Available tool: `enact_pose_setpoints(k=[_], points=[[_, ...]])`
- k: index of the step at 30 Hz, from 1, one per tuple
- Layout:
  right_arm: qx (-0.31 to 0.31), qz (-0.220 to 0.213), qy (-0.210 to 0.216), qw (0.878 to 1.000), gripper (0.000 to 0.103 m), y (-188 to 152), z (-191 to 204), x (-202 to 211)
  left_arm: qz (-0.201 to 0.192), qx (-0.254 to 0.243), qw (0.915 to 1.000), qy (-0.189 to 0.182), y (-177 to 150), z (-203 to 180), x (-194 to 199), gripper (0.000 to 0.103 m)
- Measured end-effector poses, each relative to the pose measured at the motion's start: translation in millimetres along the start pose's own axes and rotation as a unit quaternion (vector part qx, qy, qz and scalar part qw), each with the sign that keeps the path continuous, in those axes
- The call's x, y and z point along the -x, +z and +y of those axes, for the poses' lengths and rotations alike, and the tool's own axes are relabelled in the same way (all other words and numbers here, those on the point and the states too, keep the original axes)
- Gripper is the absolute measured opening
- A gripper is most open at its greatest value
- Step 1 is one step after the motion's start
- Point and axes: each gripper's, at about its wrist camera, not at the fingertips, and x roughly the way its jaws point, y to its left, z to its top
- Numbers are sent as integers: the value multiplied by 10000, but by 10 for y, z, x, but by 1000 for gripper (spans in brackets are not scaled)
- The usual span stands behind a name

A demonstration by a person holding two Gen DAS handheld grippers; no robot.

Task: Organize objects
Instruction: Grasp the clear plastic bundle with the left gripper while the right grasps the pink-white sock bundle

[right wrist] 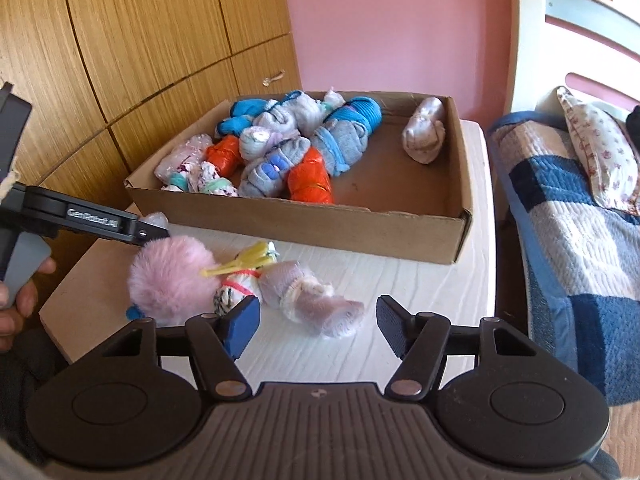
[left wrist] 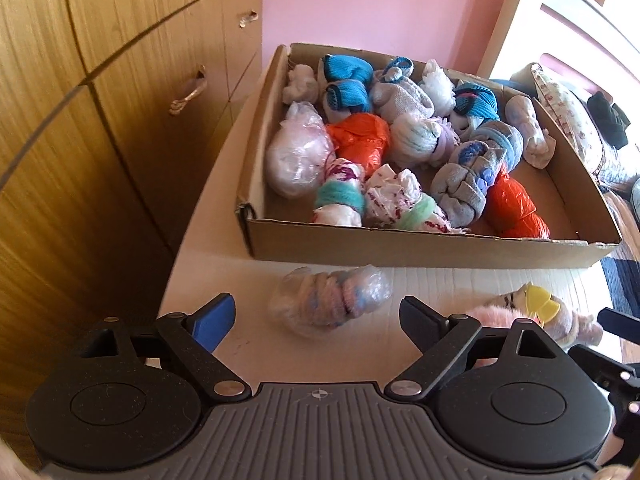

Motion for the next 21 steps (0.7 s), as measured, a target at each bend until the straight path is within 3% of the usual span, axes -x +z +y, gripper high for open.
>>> enact_pose_setpoints(k=[5,7,10,21], points=[[-74,51,13,10000,50,19,-49,-108,-46,-42,9999,-103,20,-43,-67,88],[-121,2,9,9999,39,29,-70,-111,-63,-45,9998,-186,39,-53,-69,81],[-91,-28,47,9999,32,30,-62,-90,-105,-65,9997,-222,42,-63,-46,67],[-109,21,121,9999,21,-10,-76,23,-188,-40,9993,-307,-41,-65,117,66]])
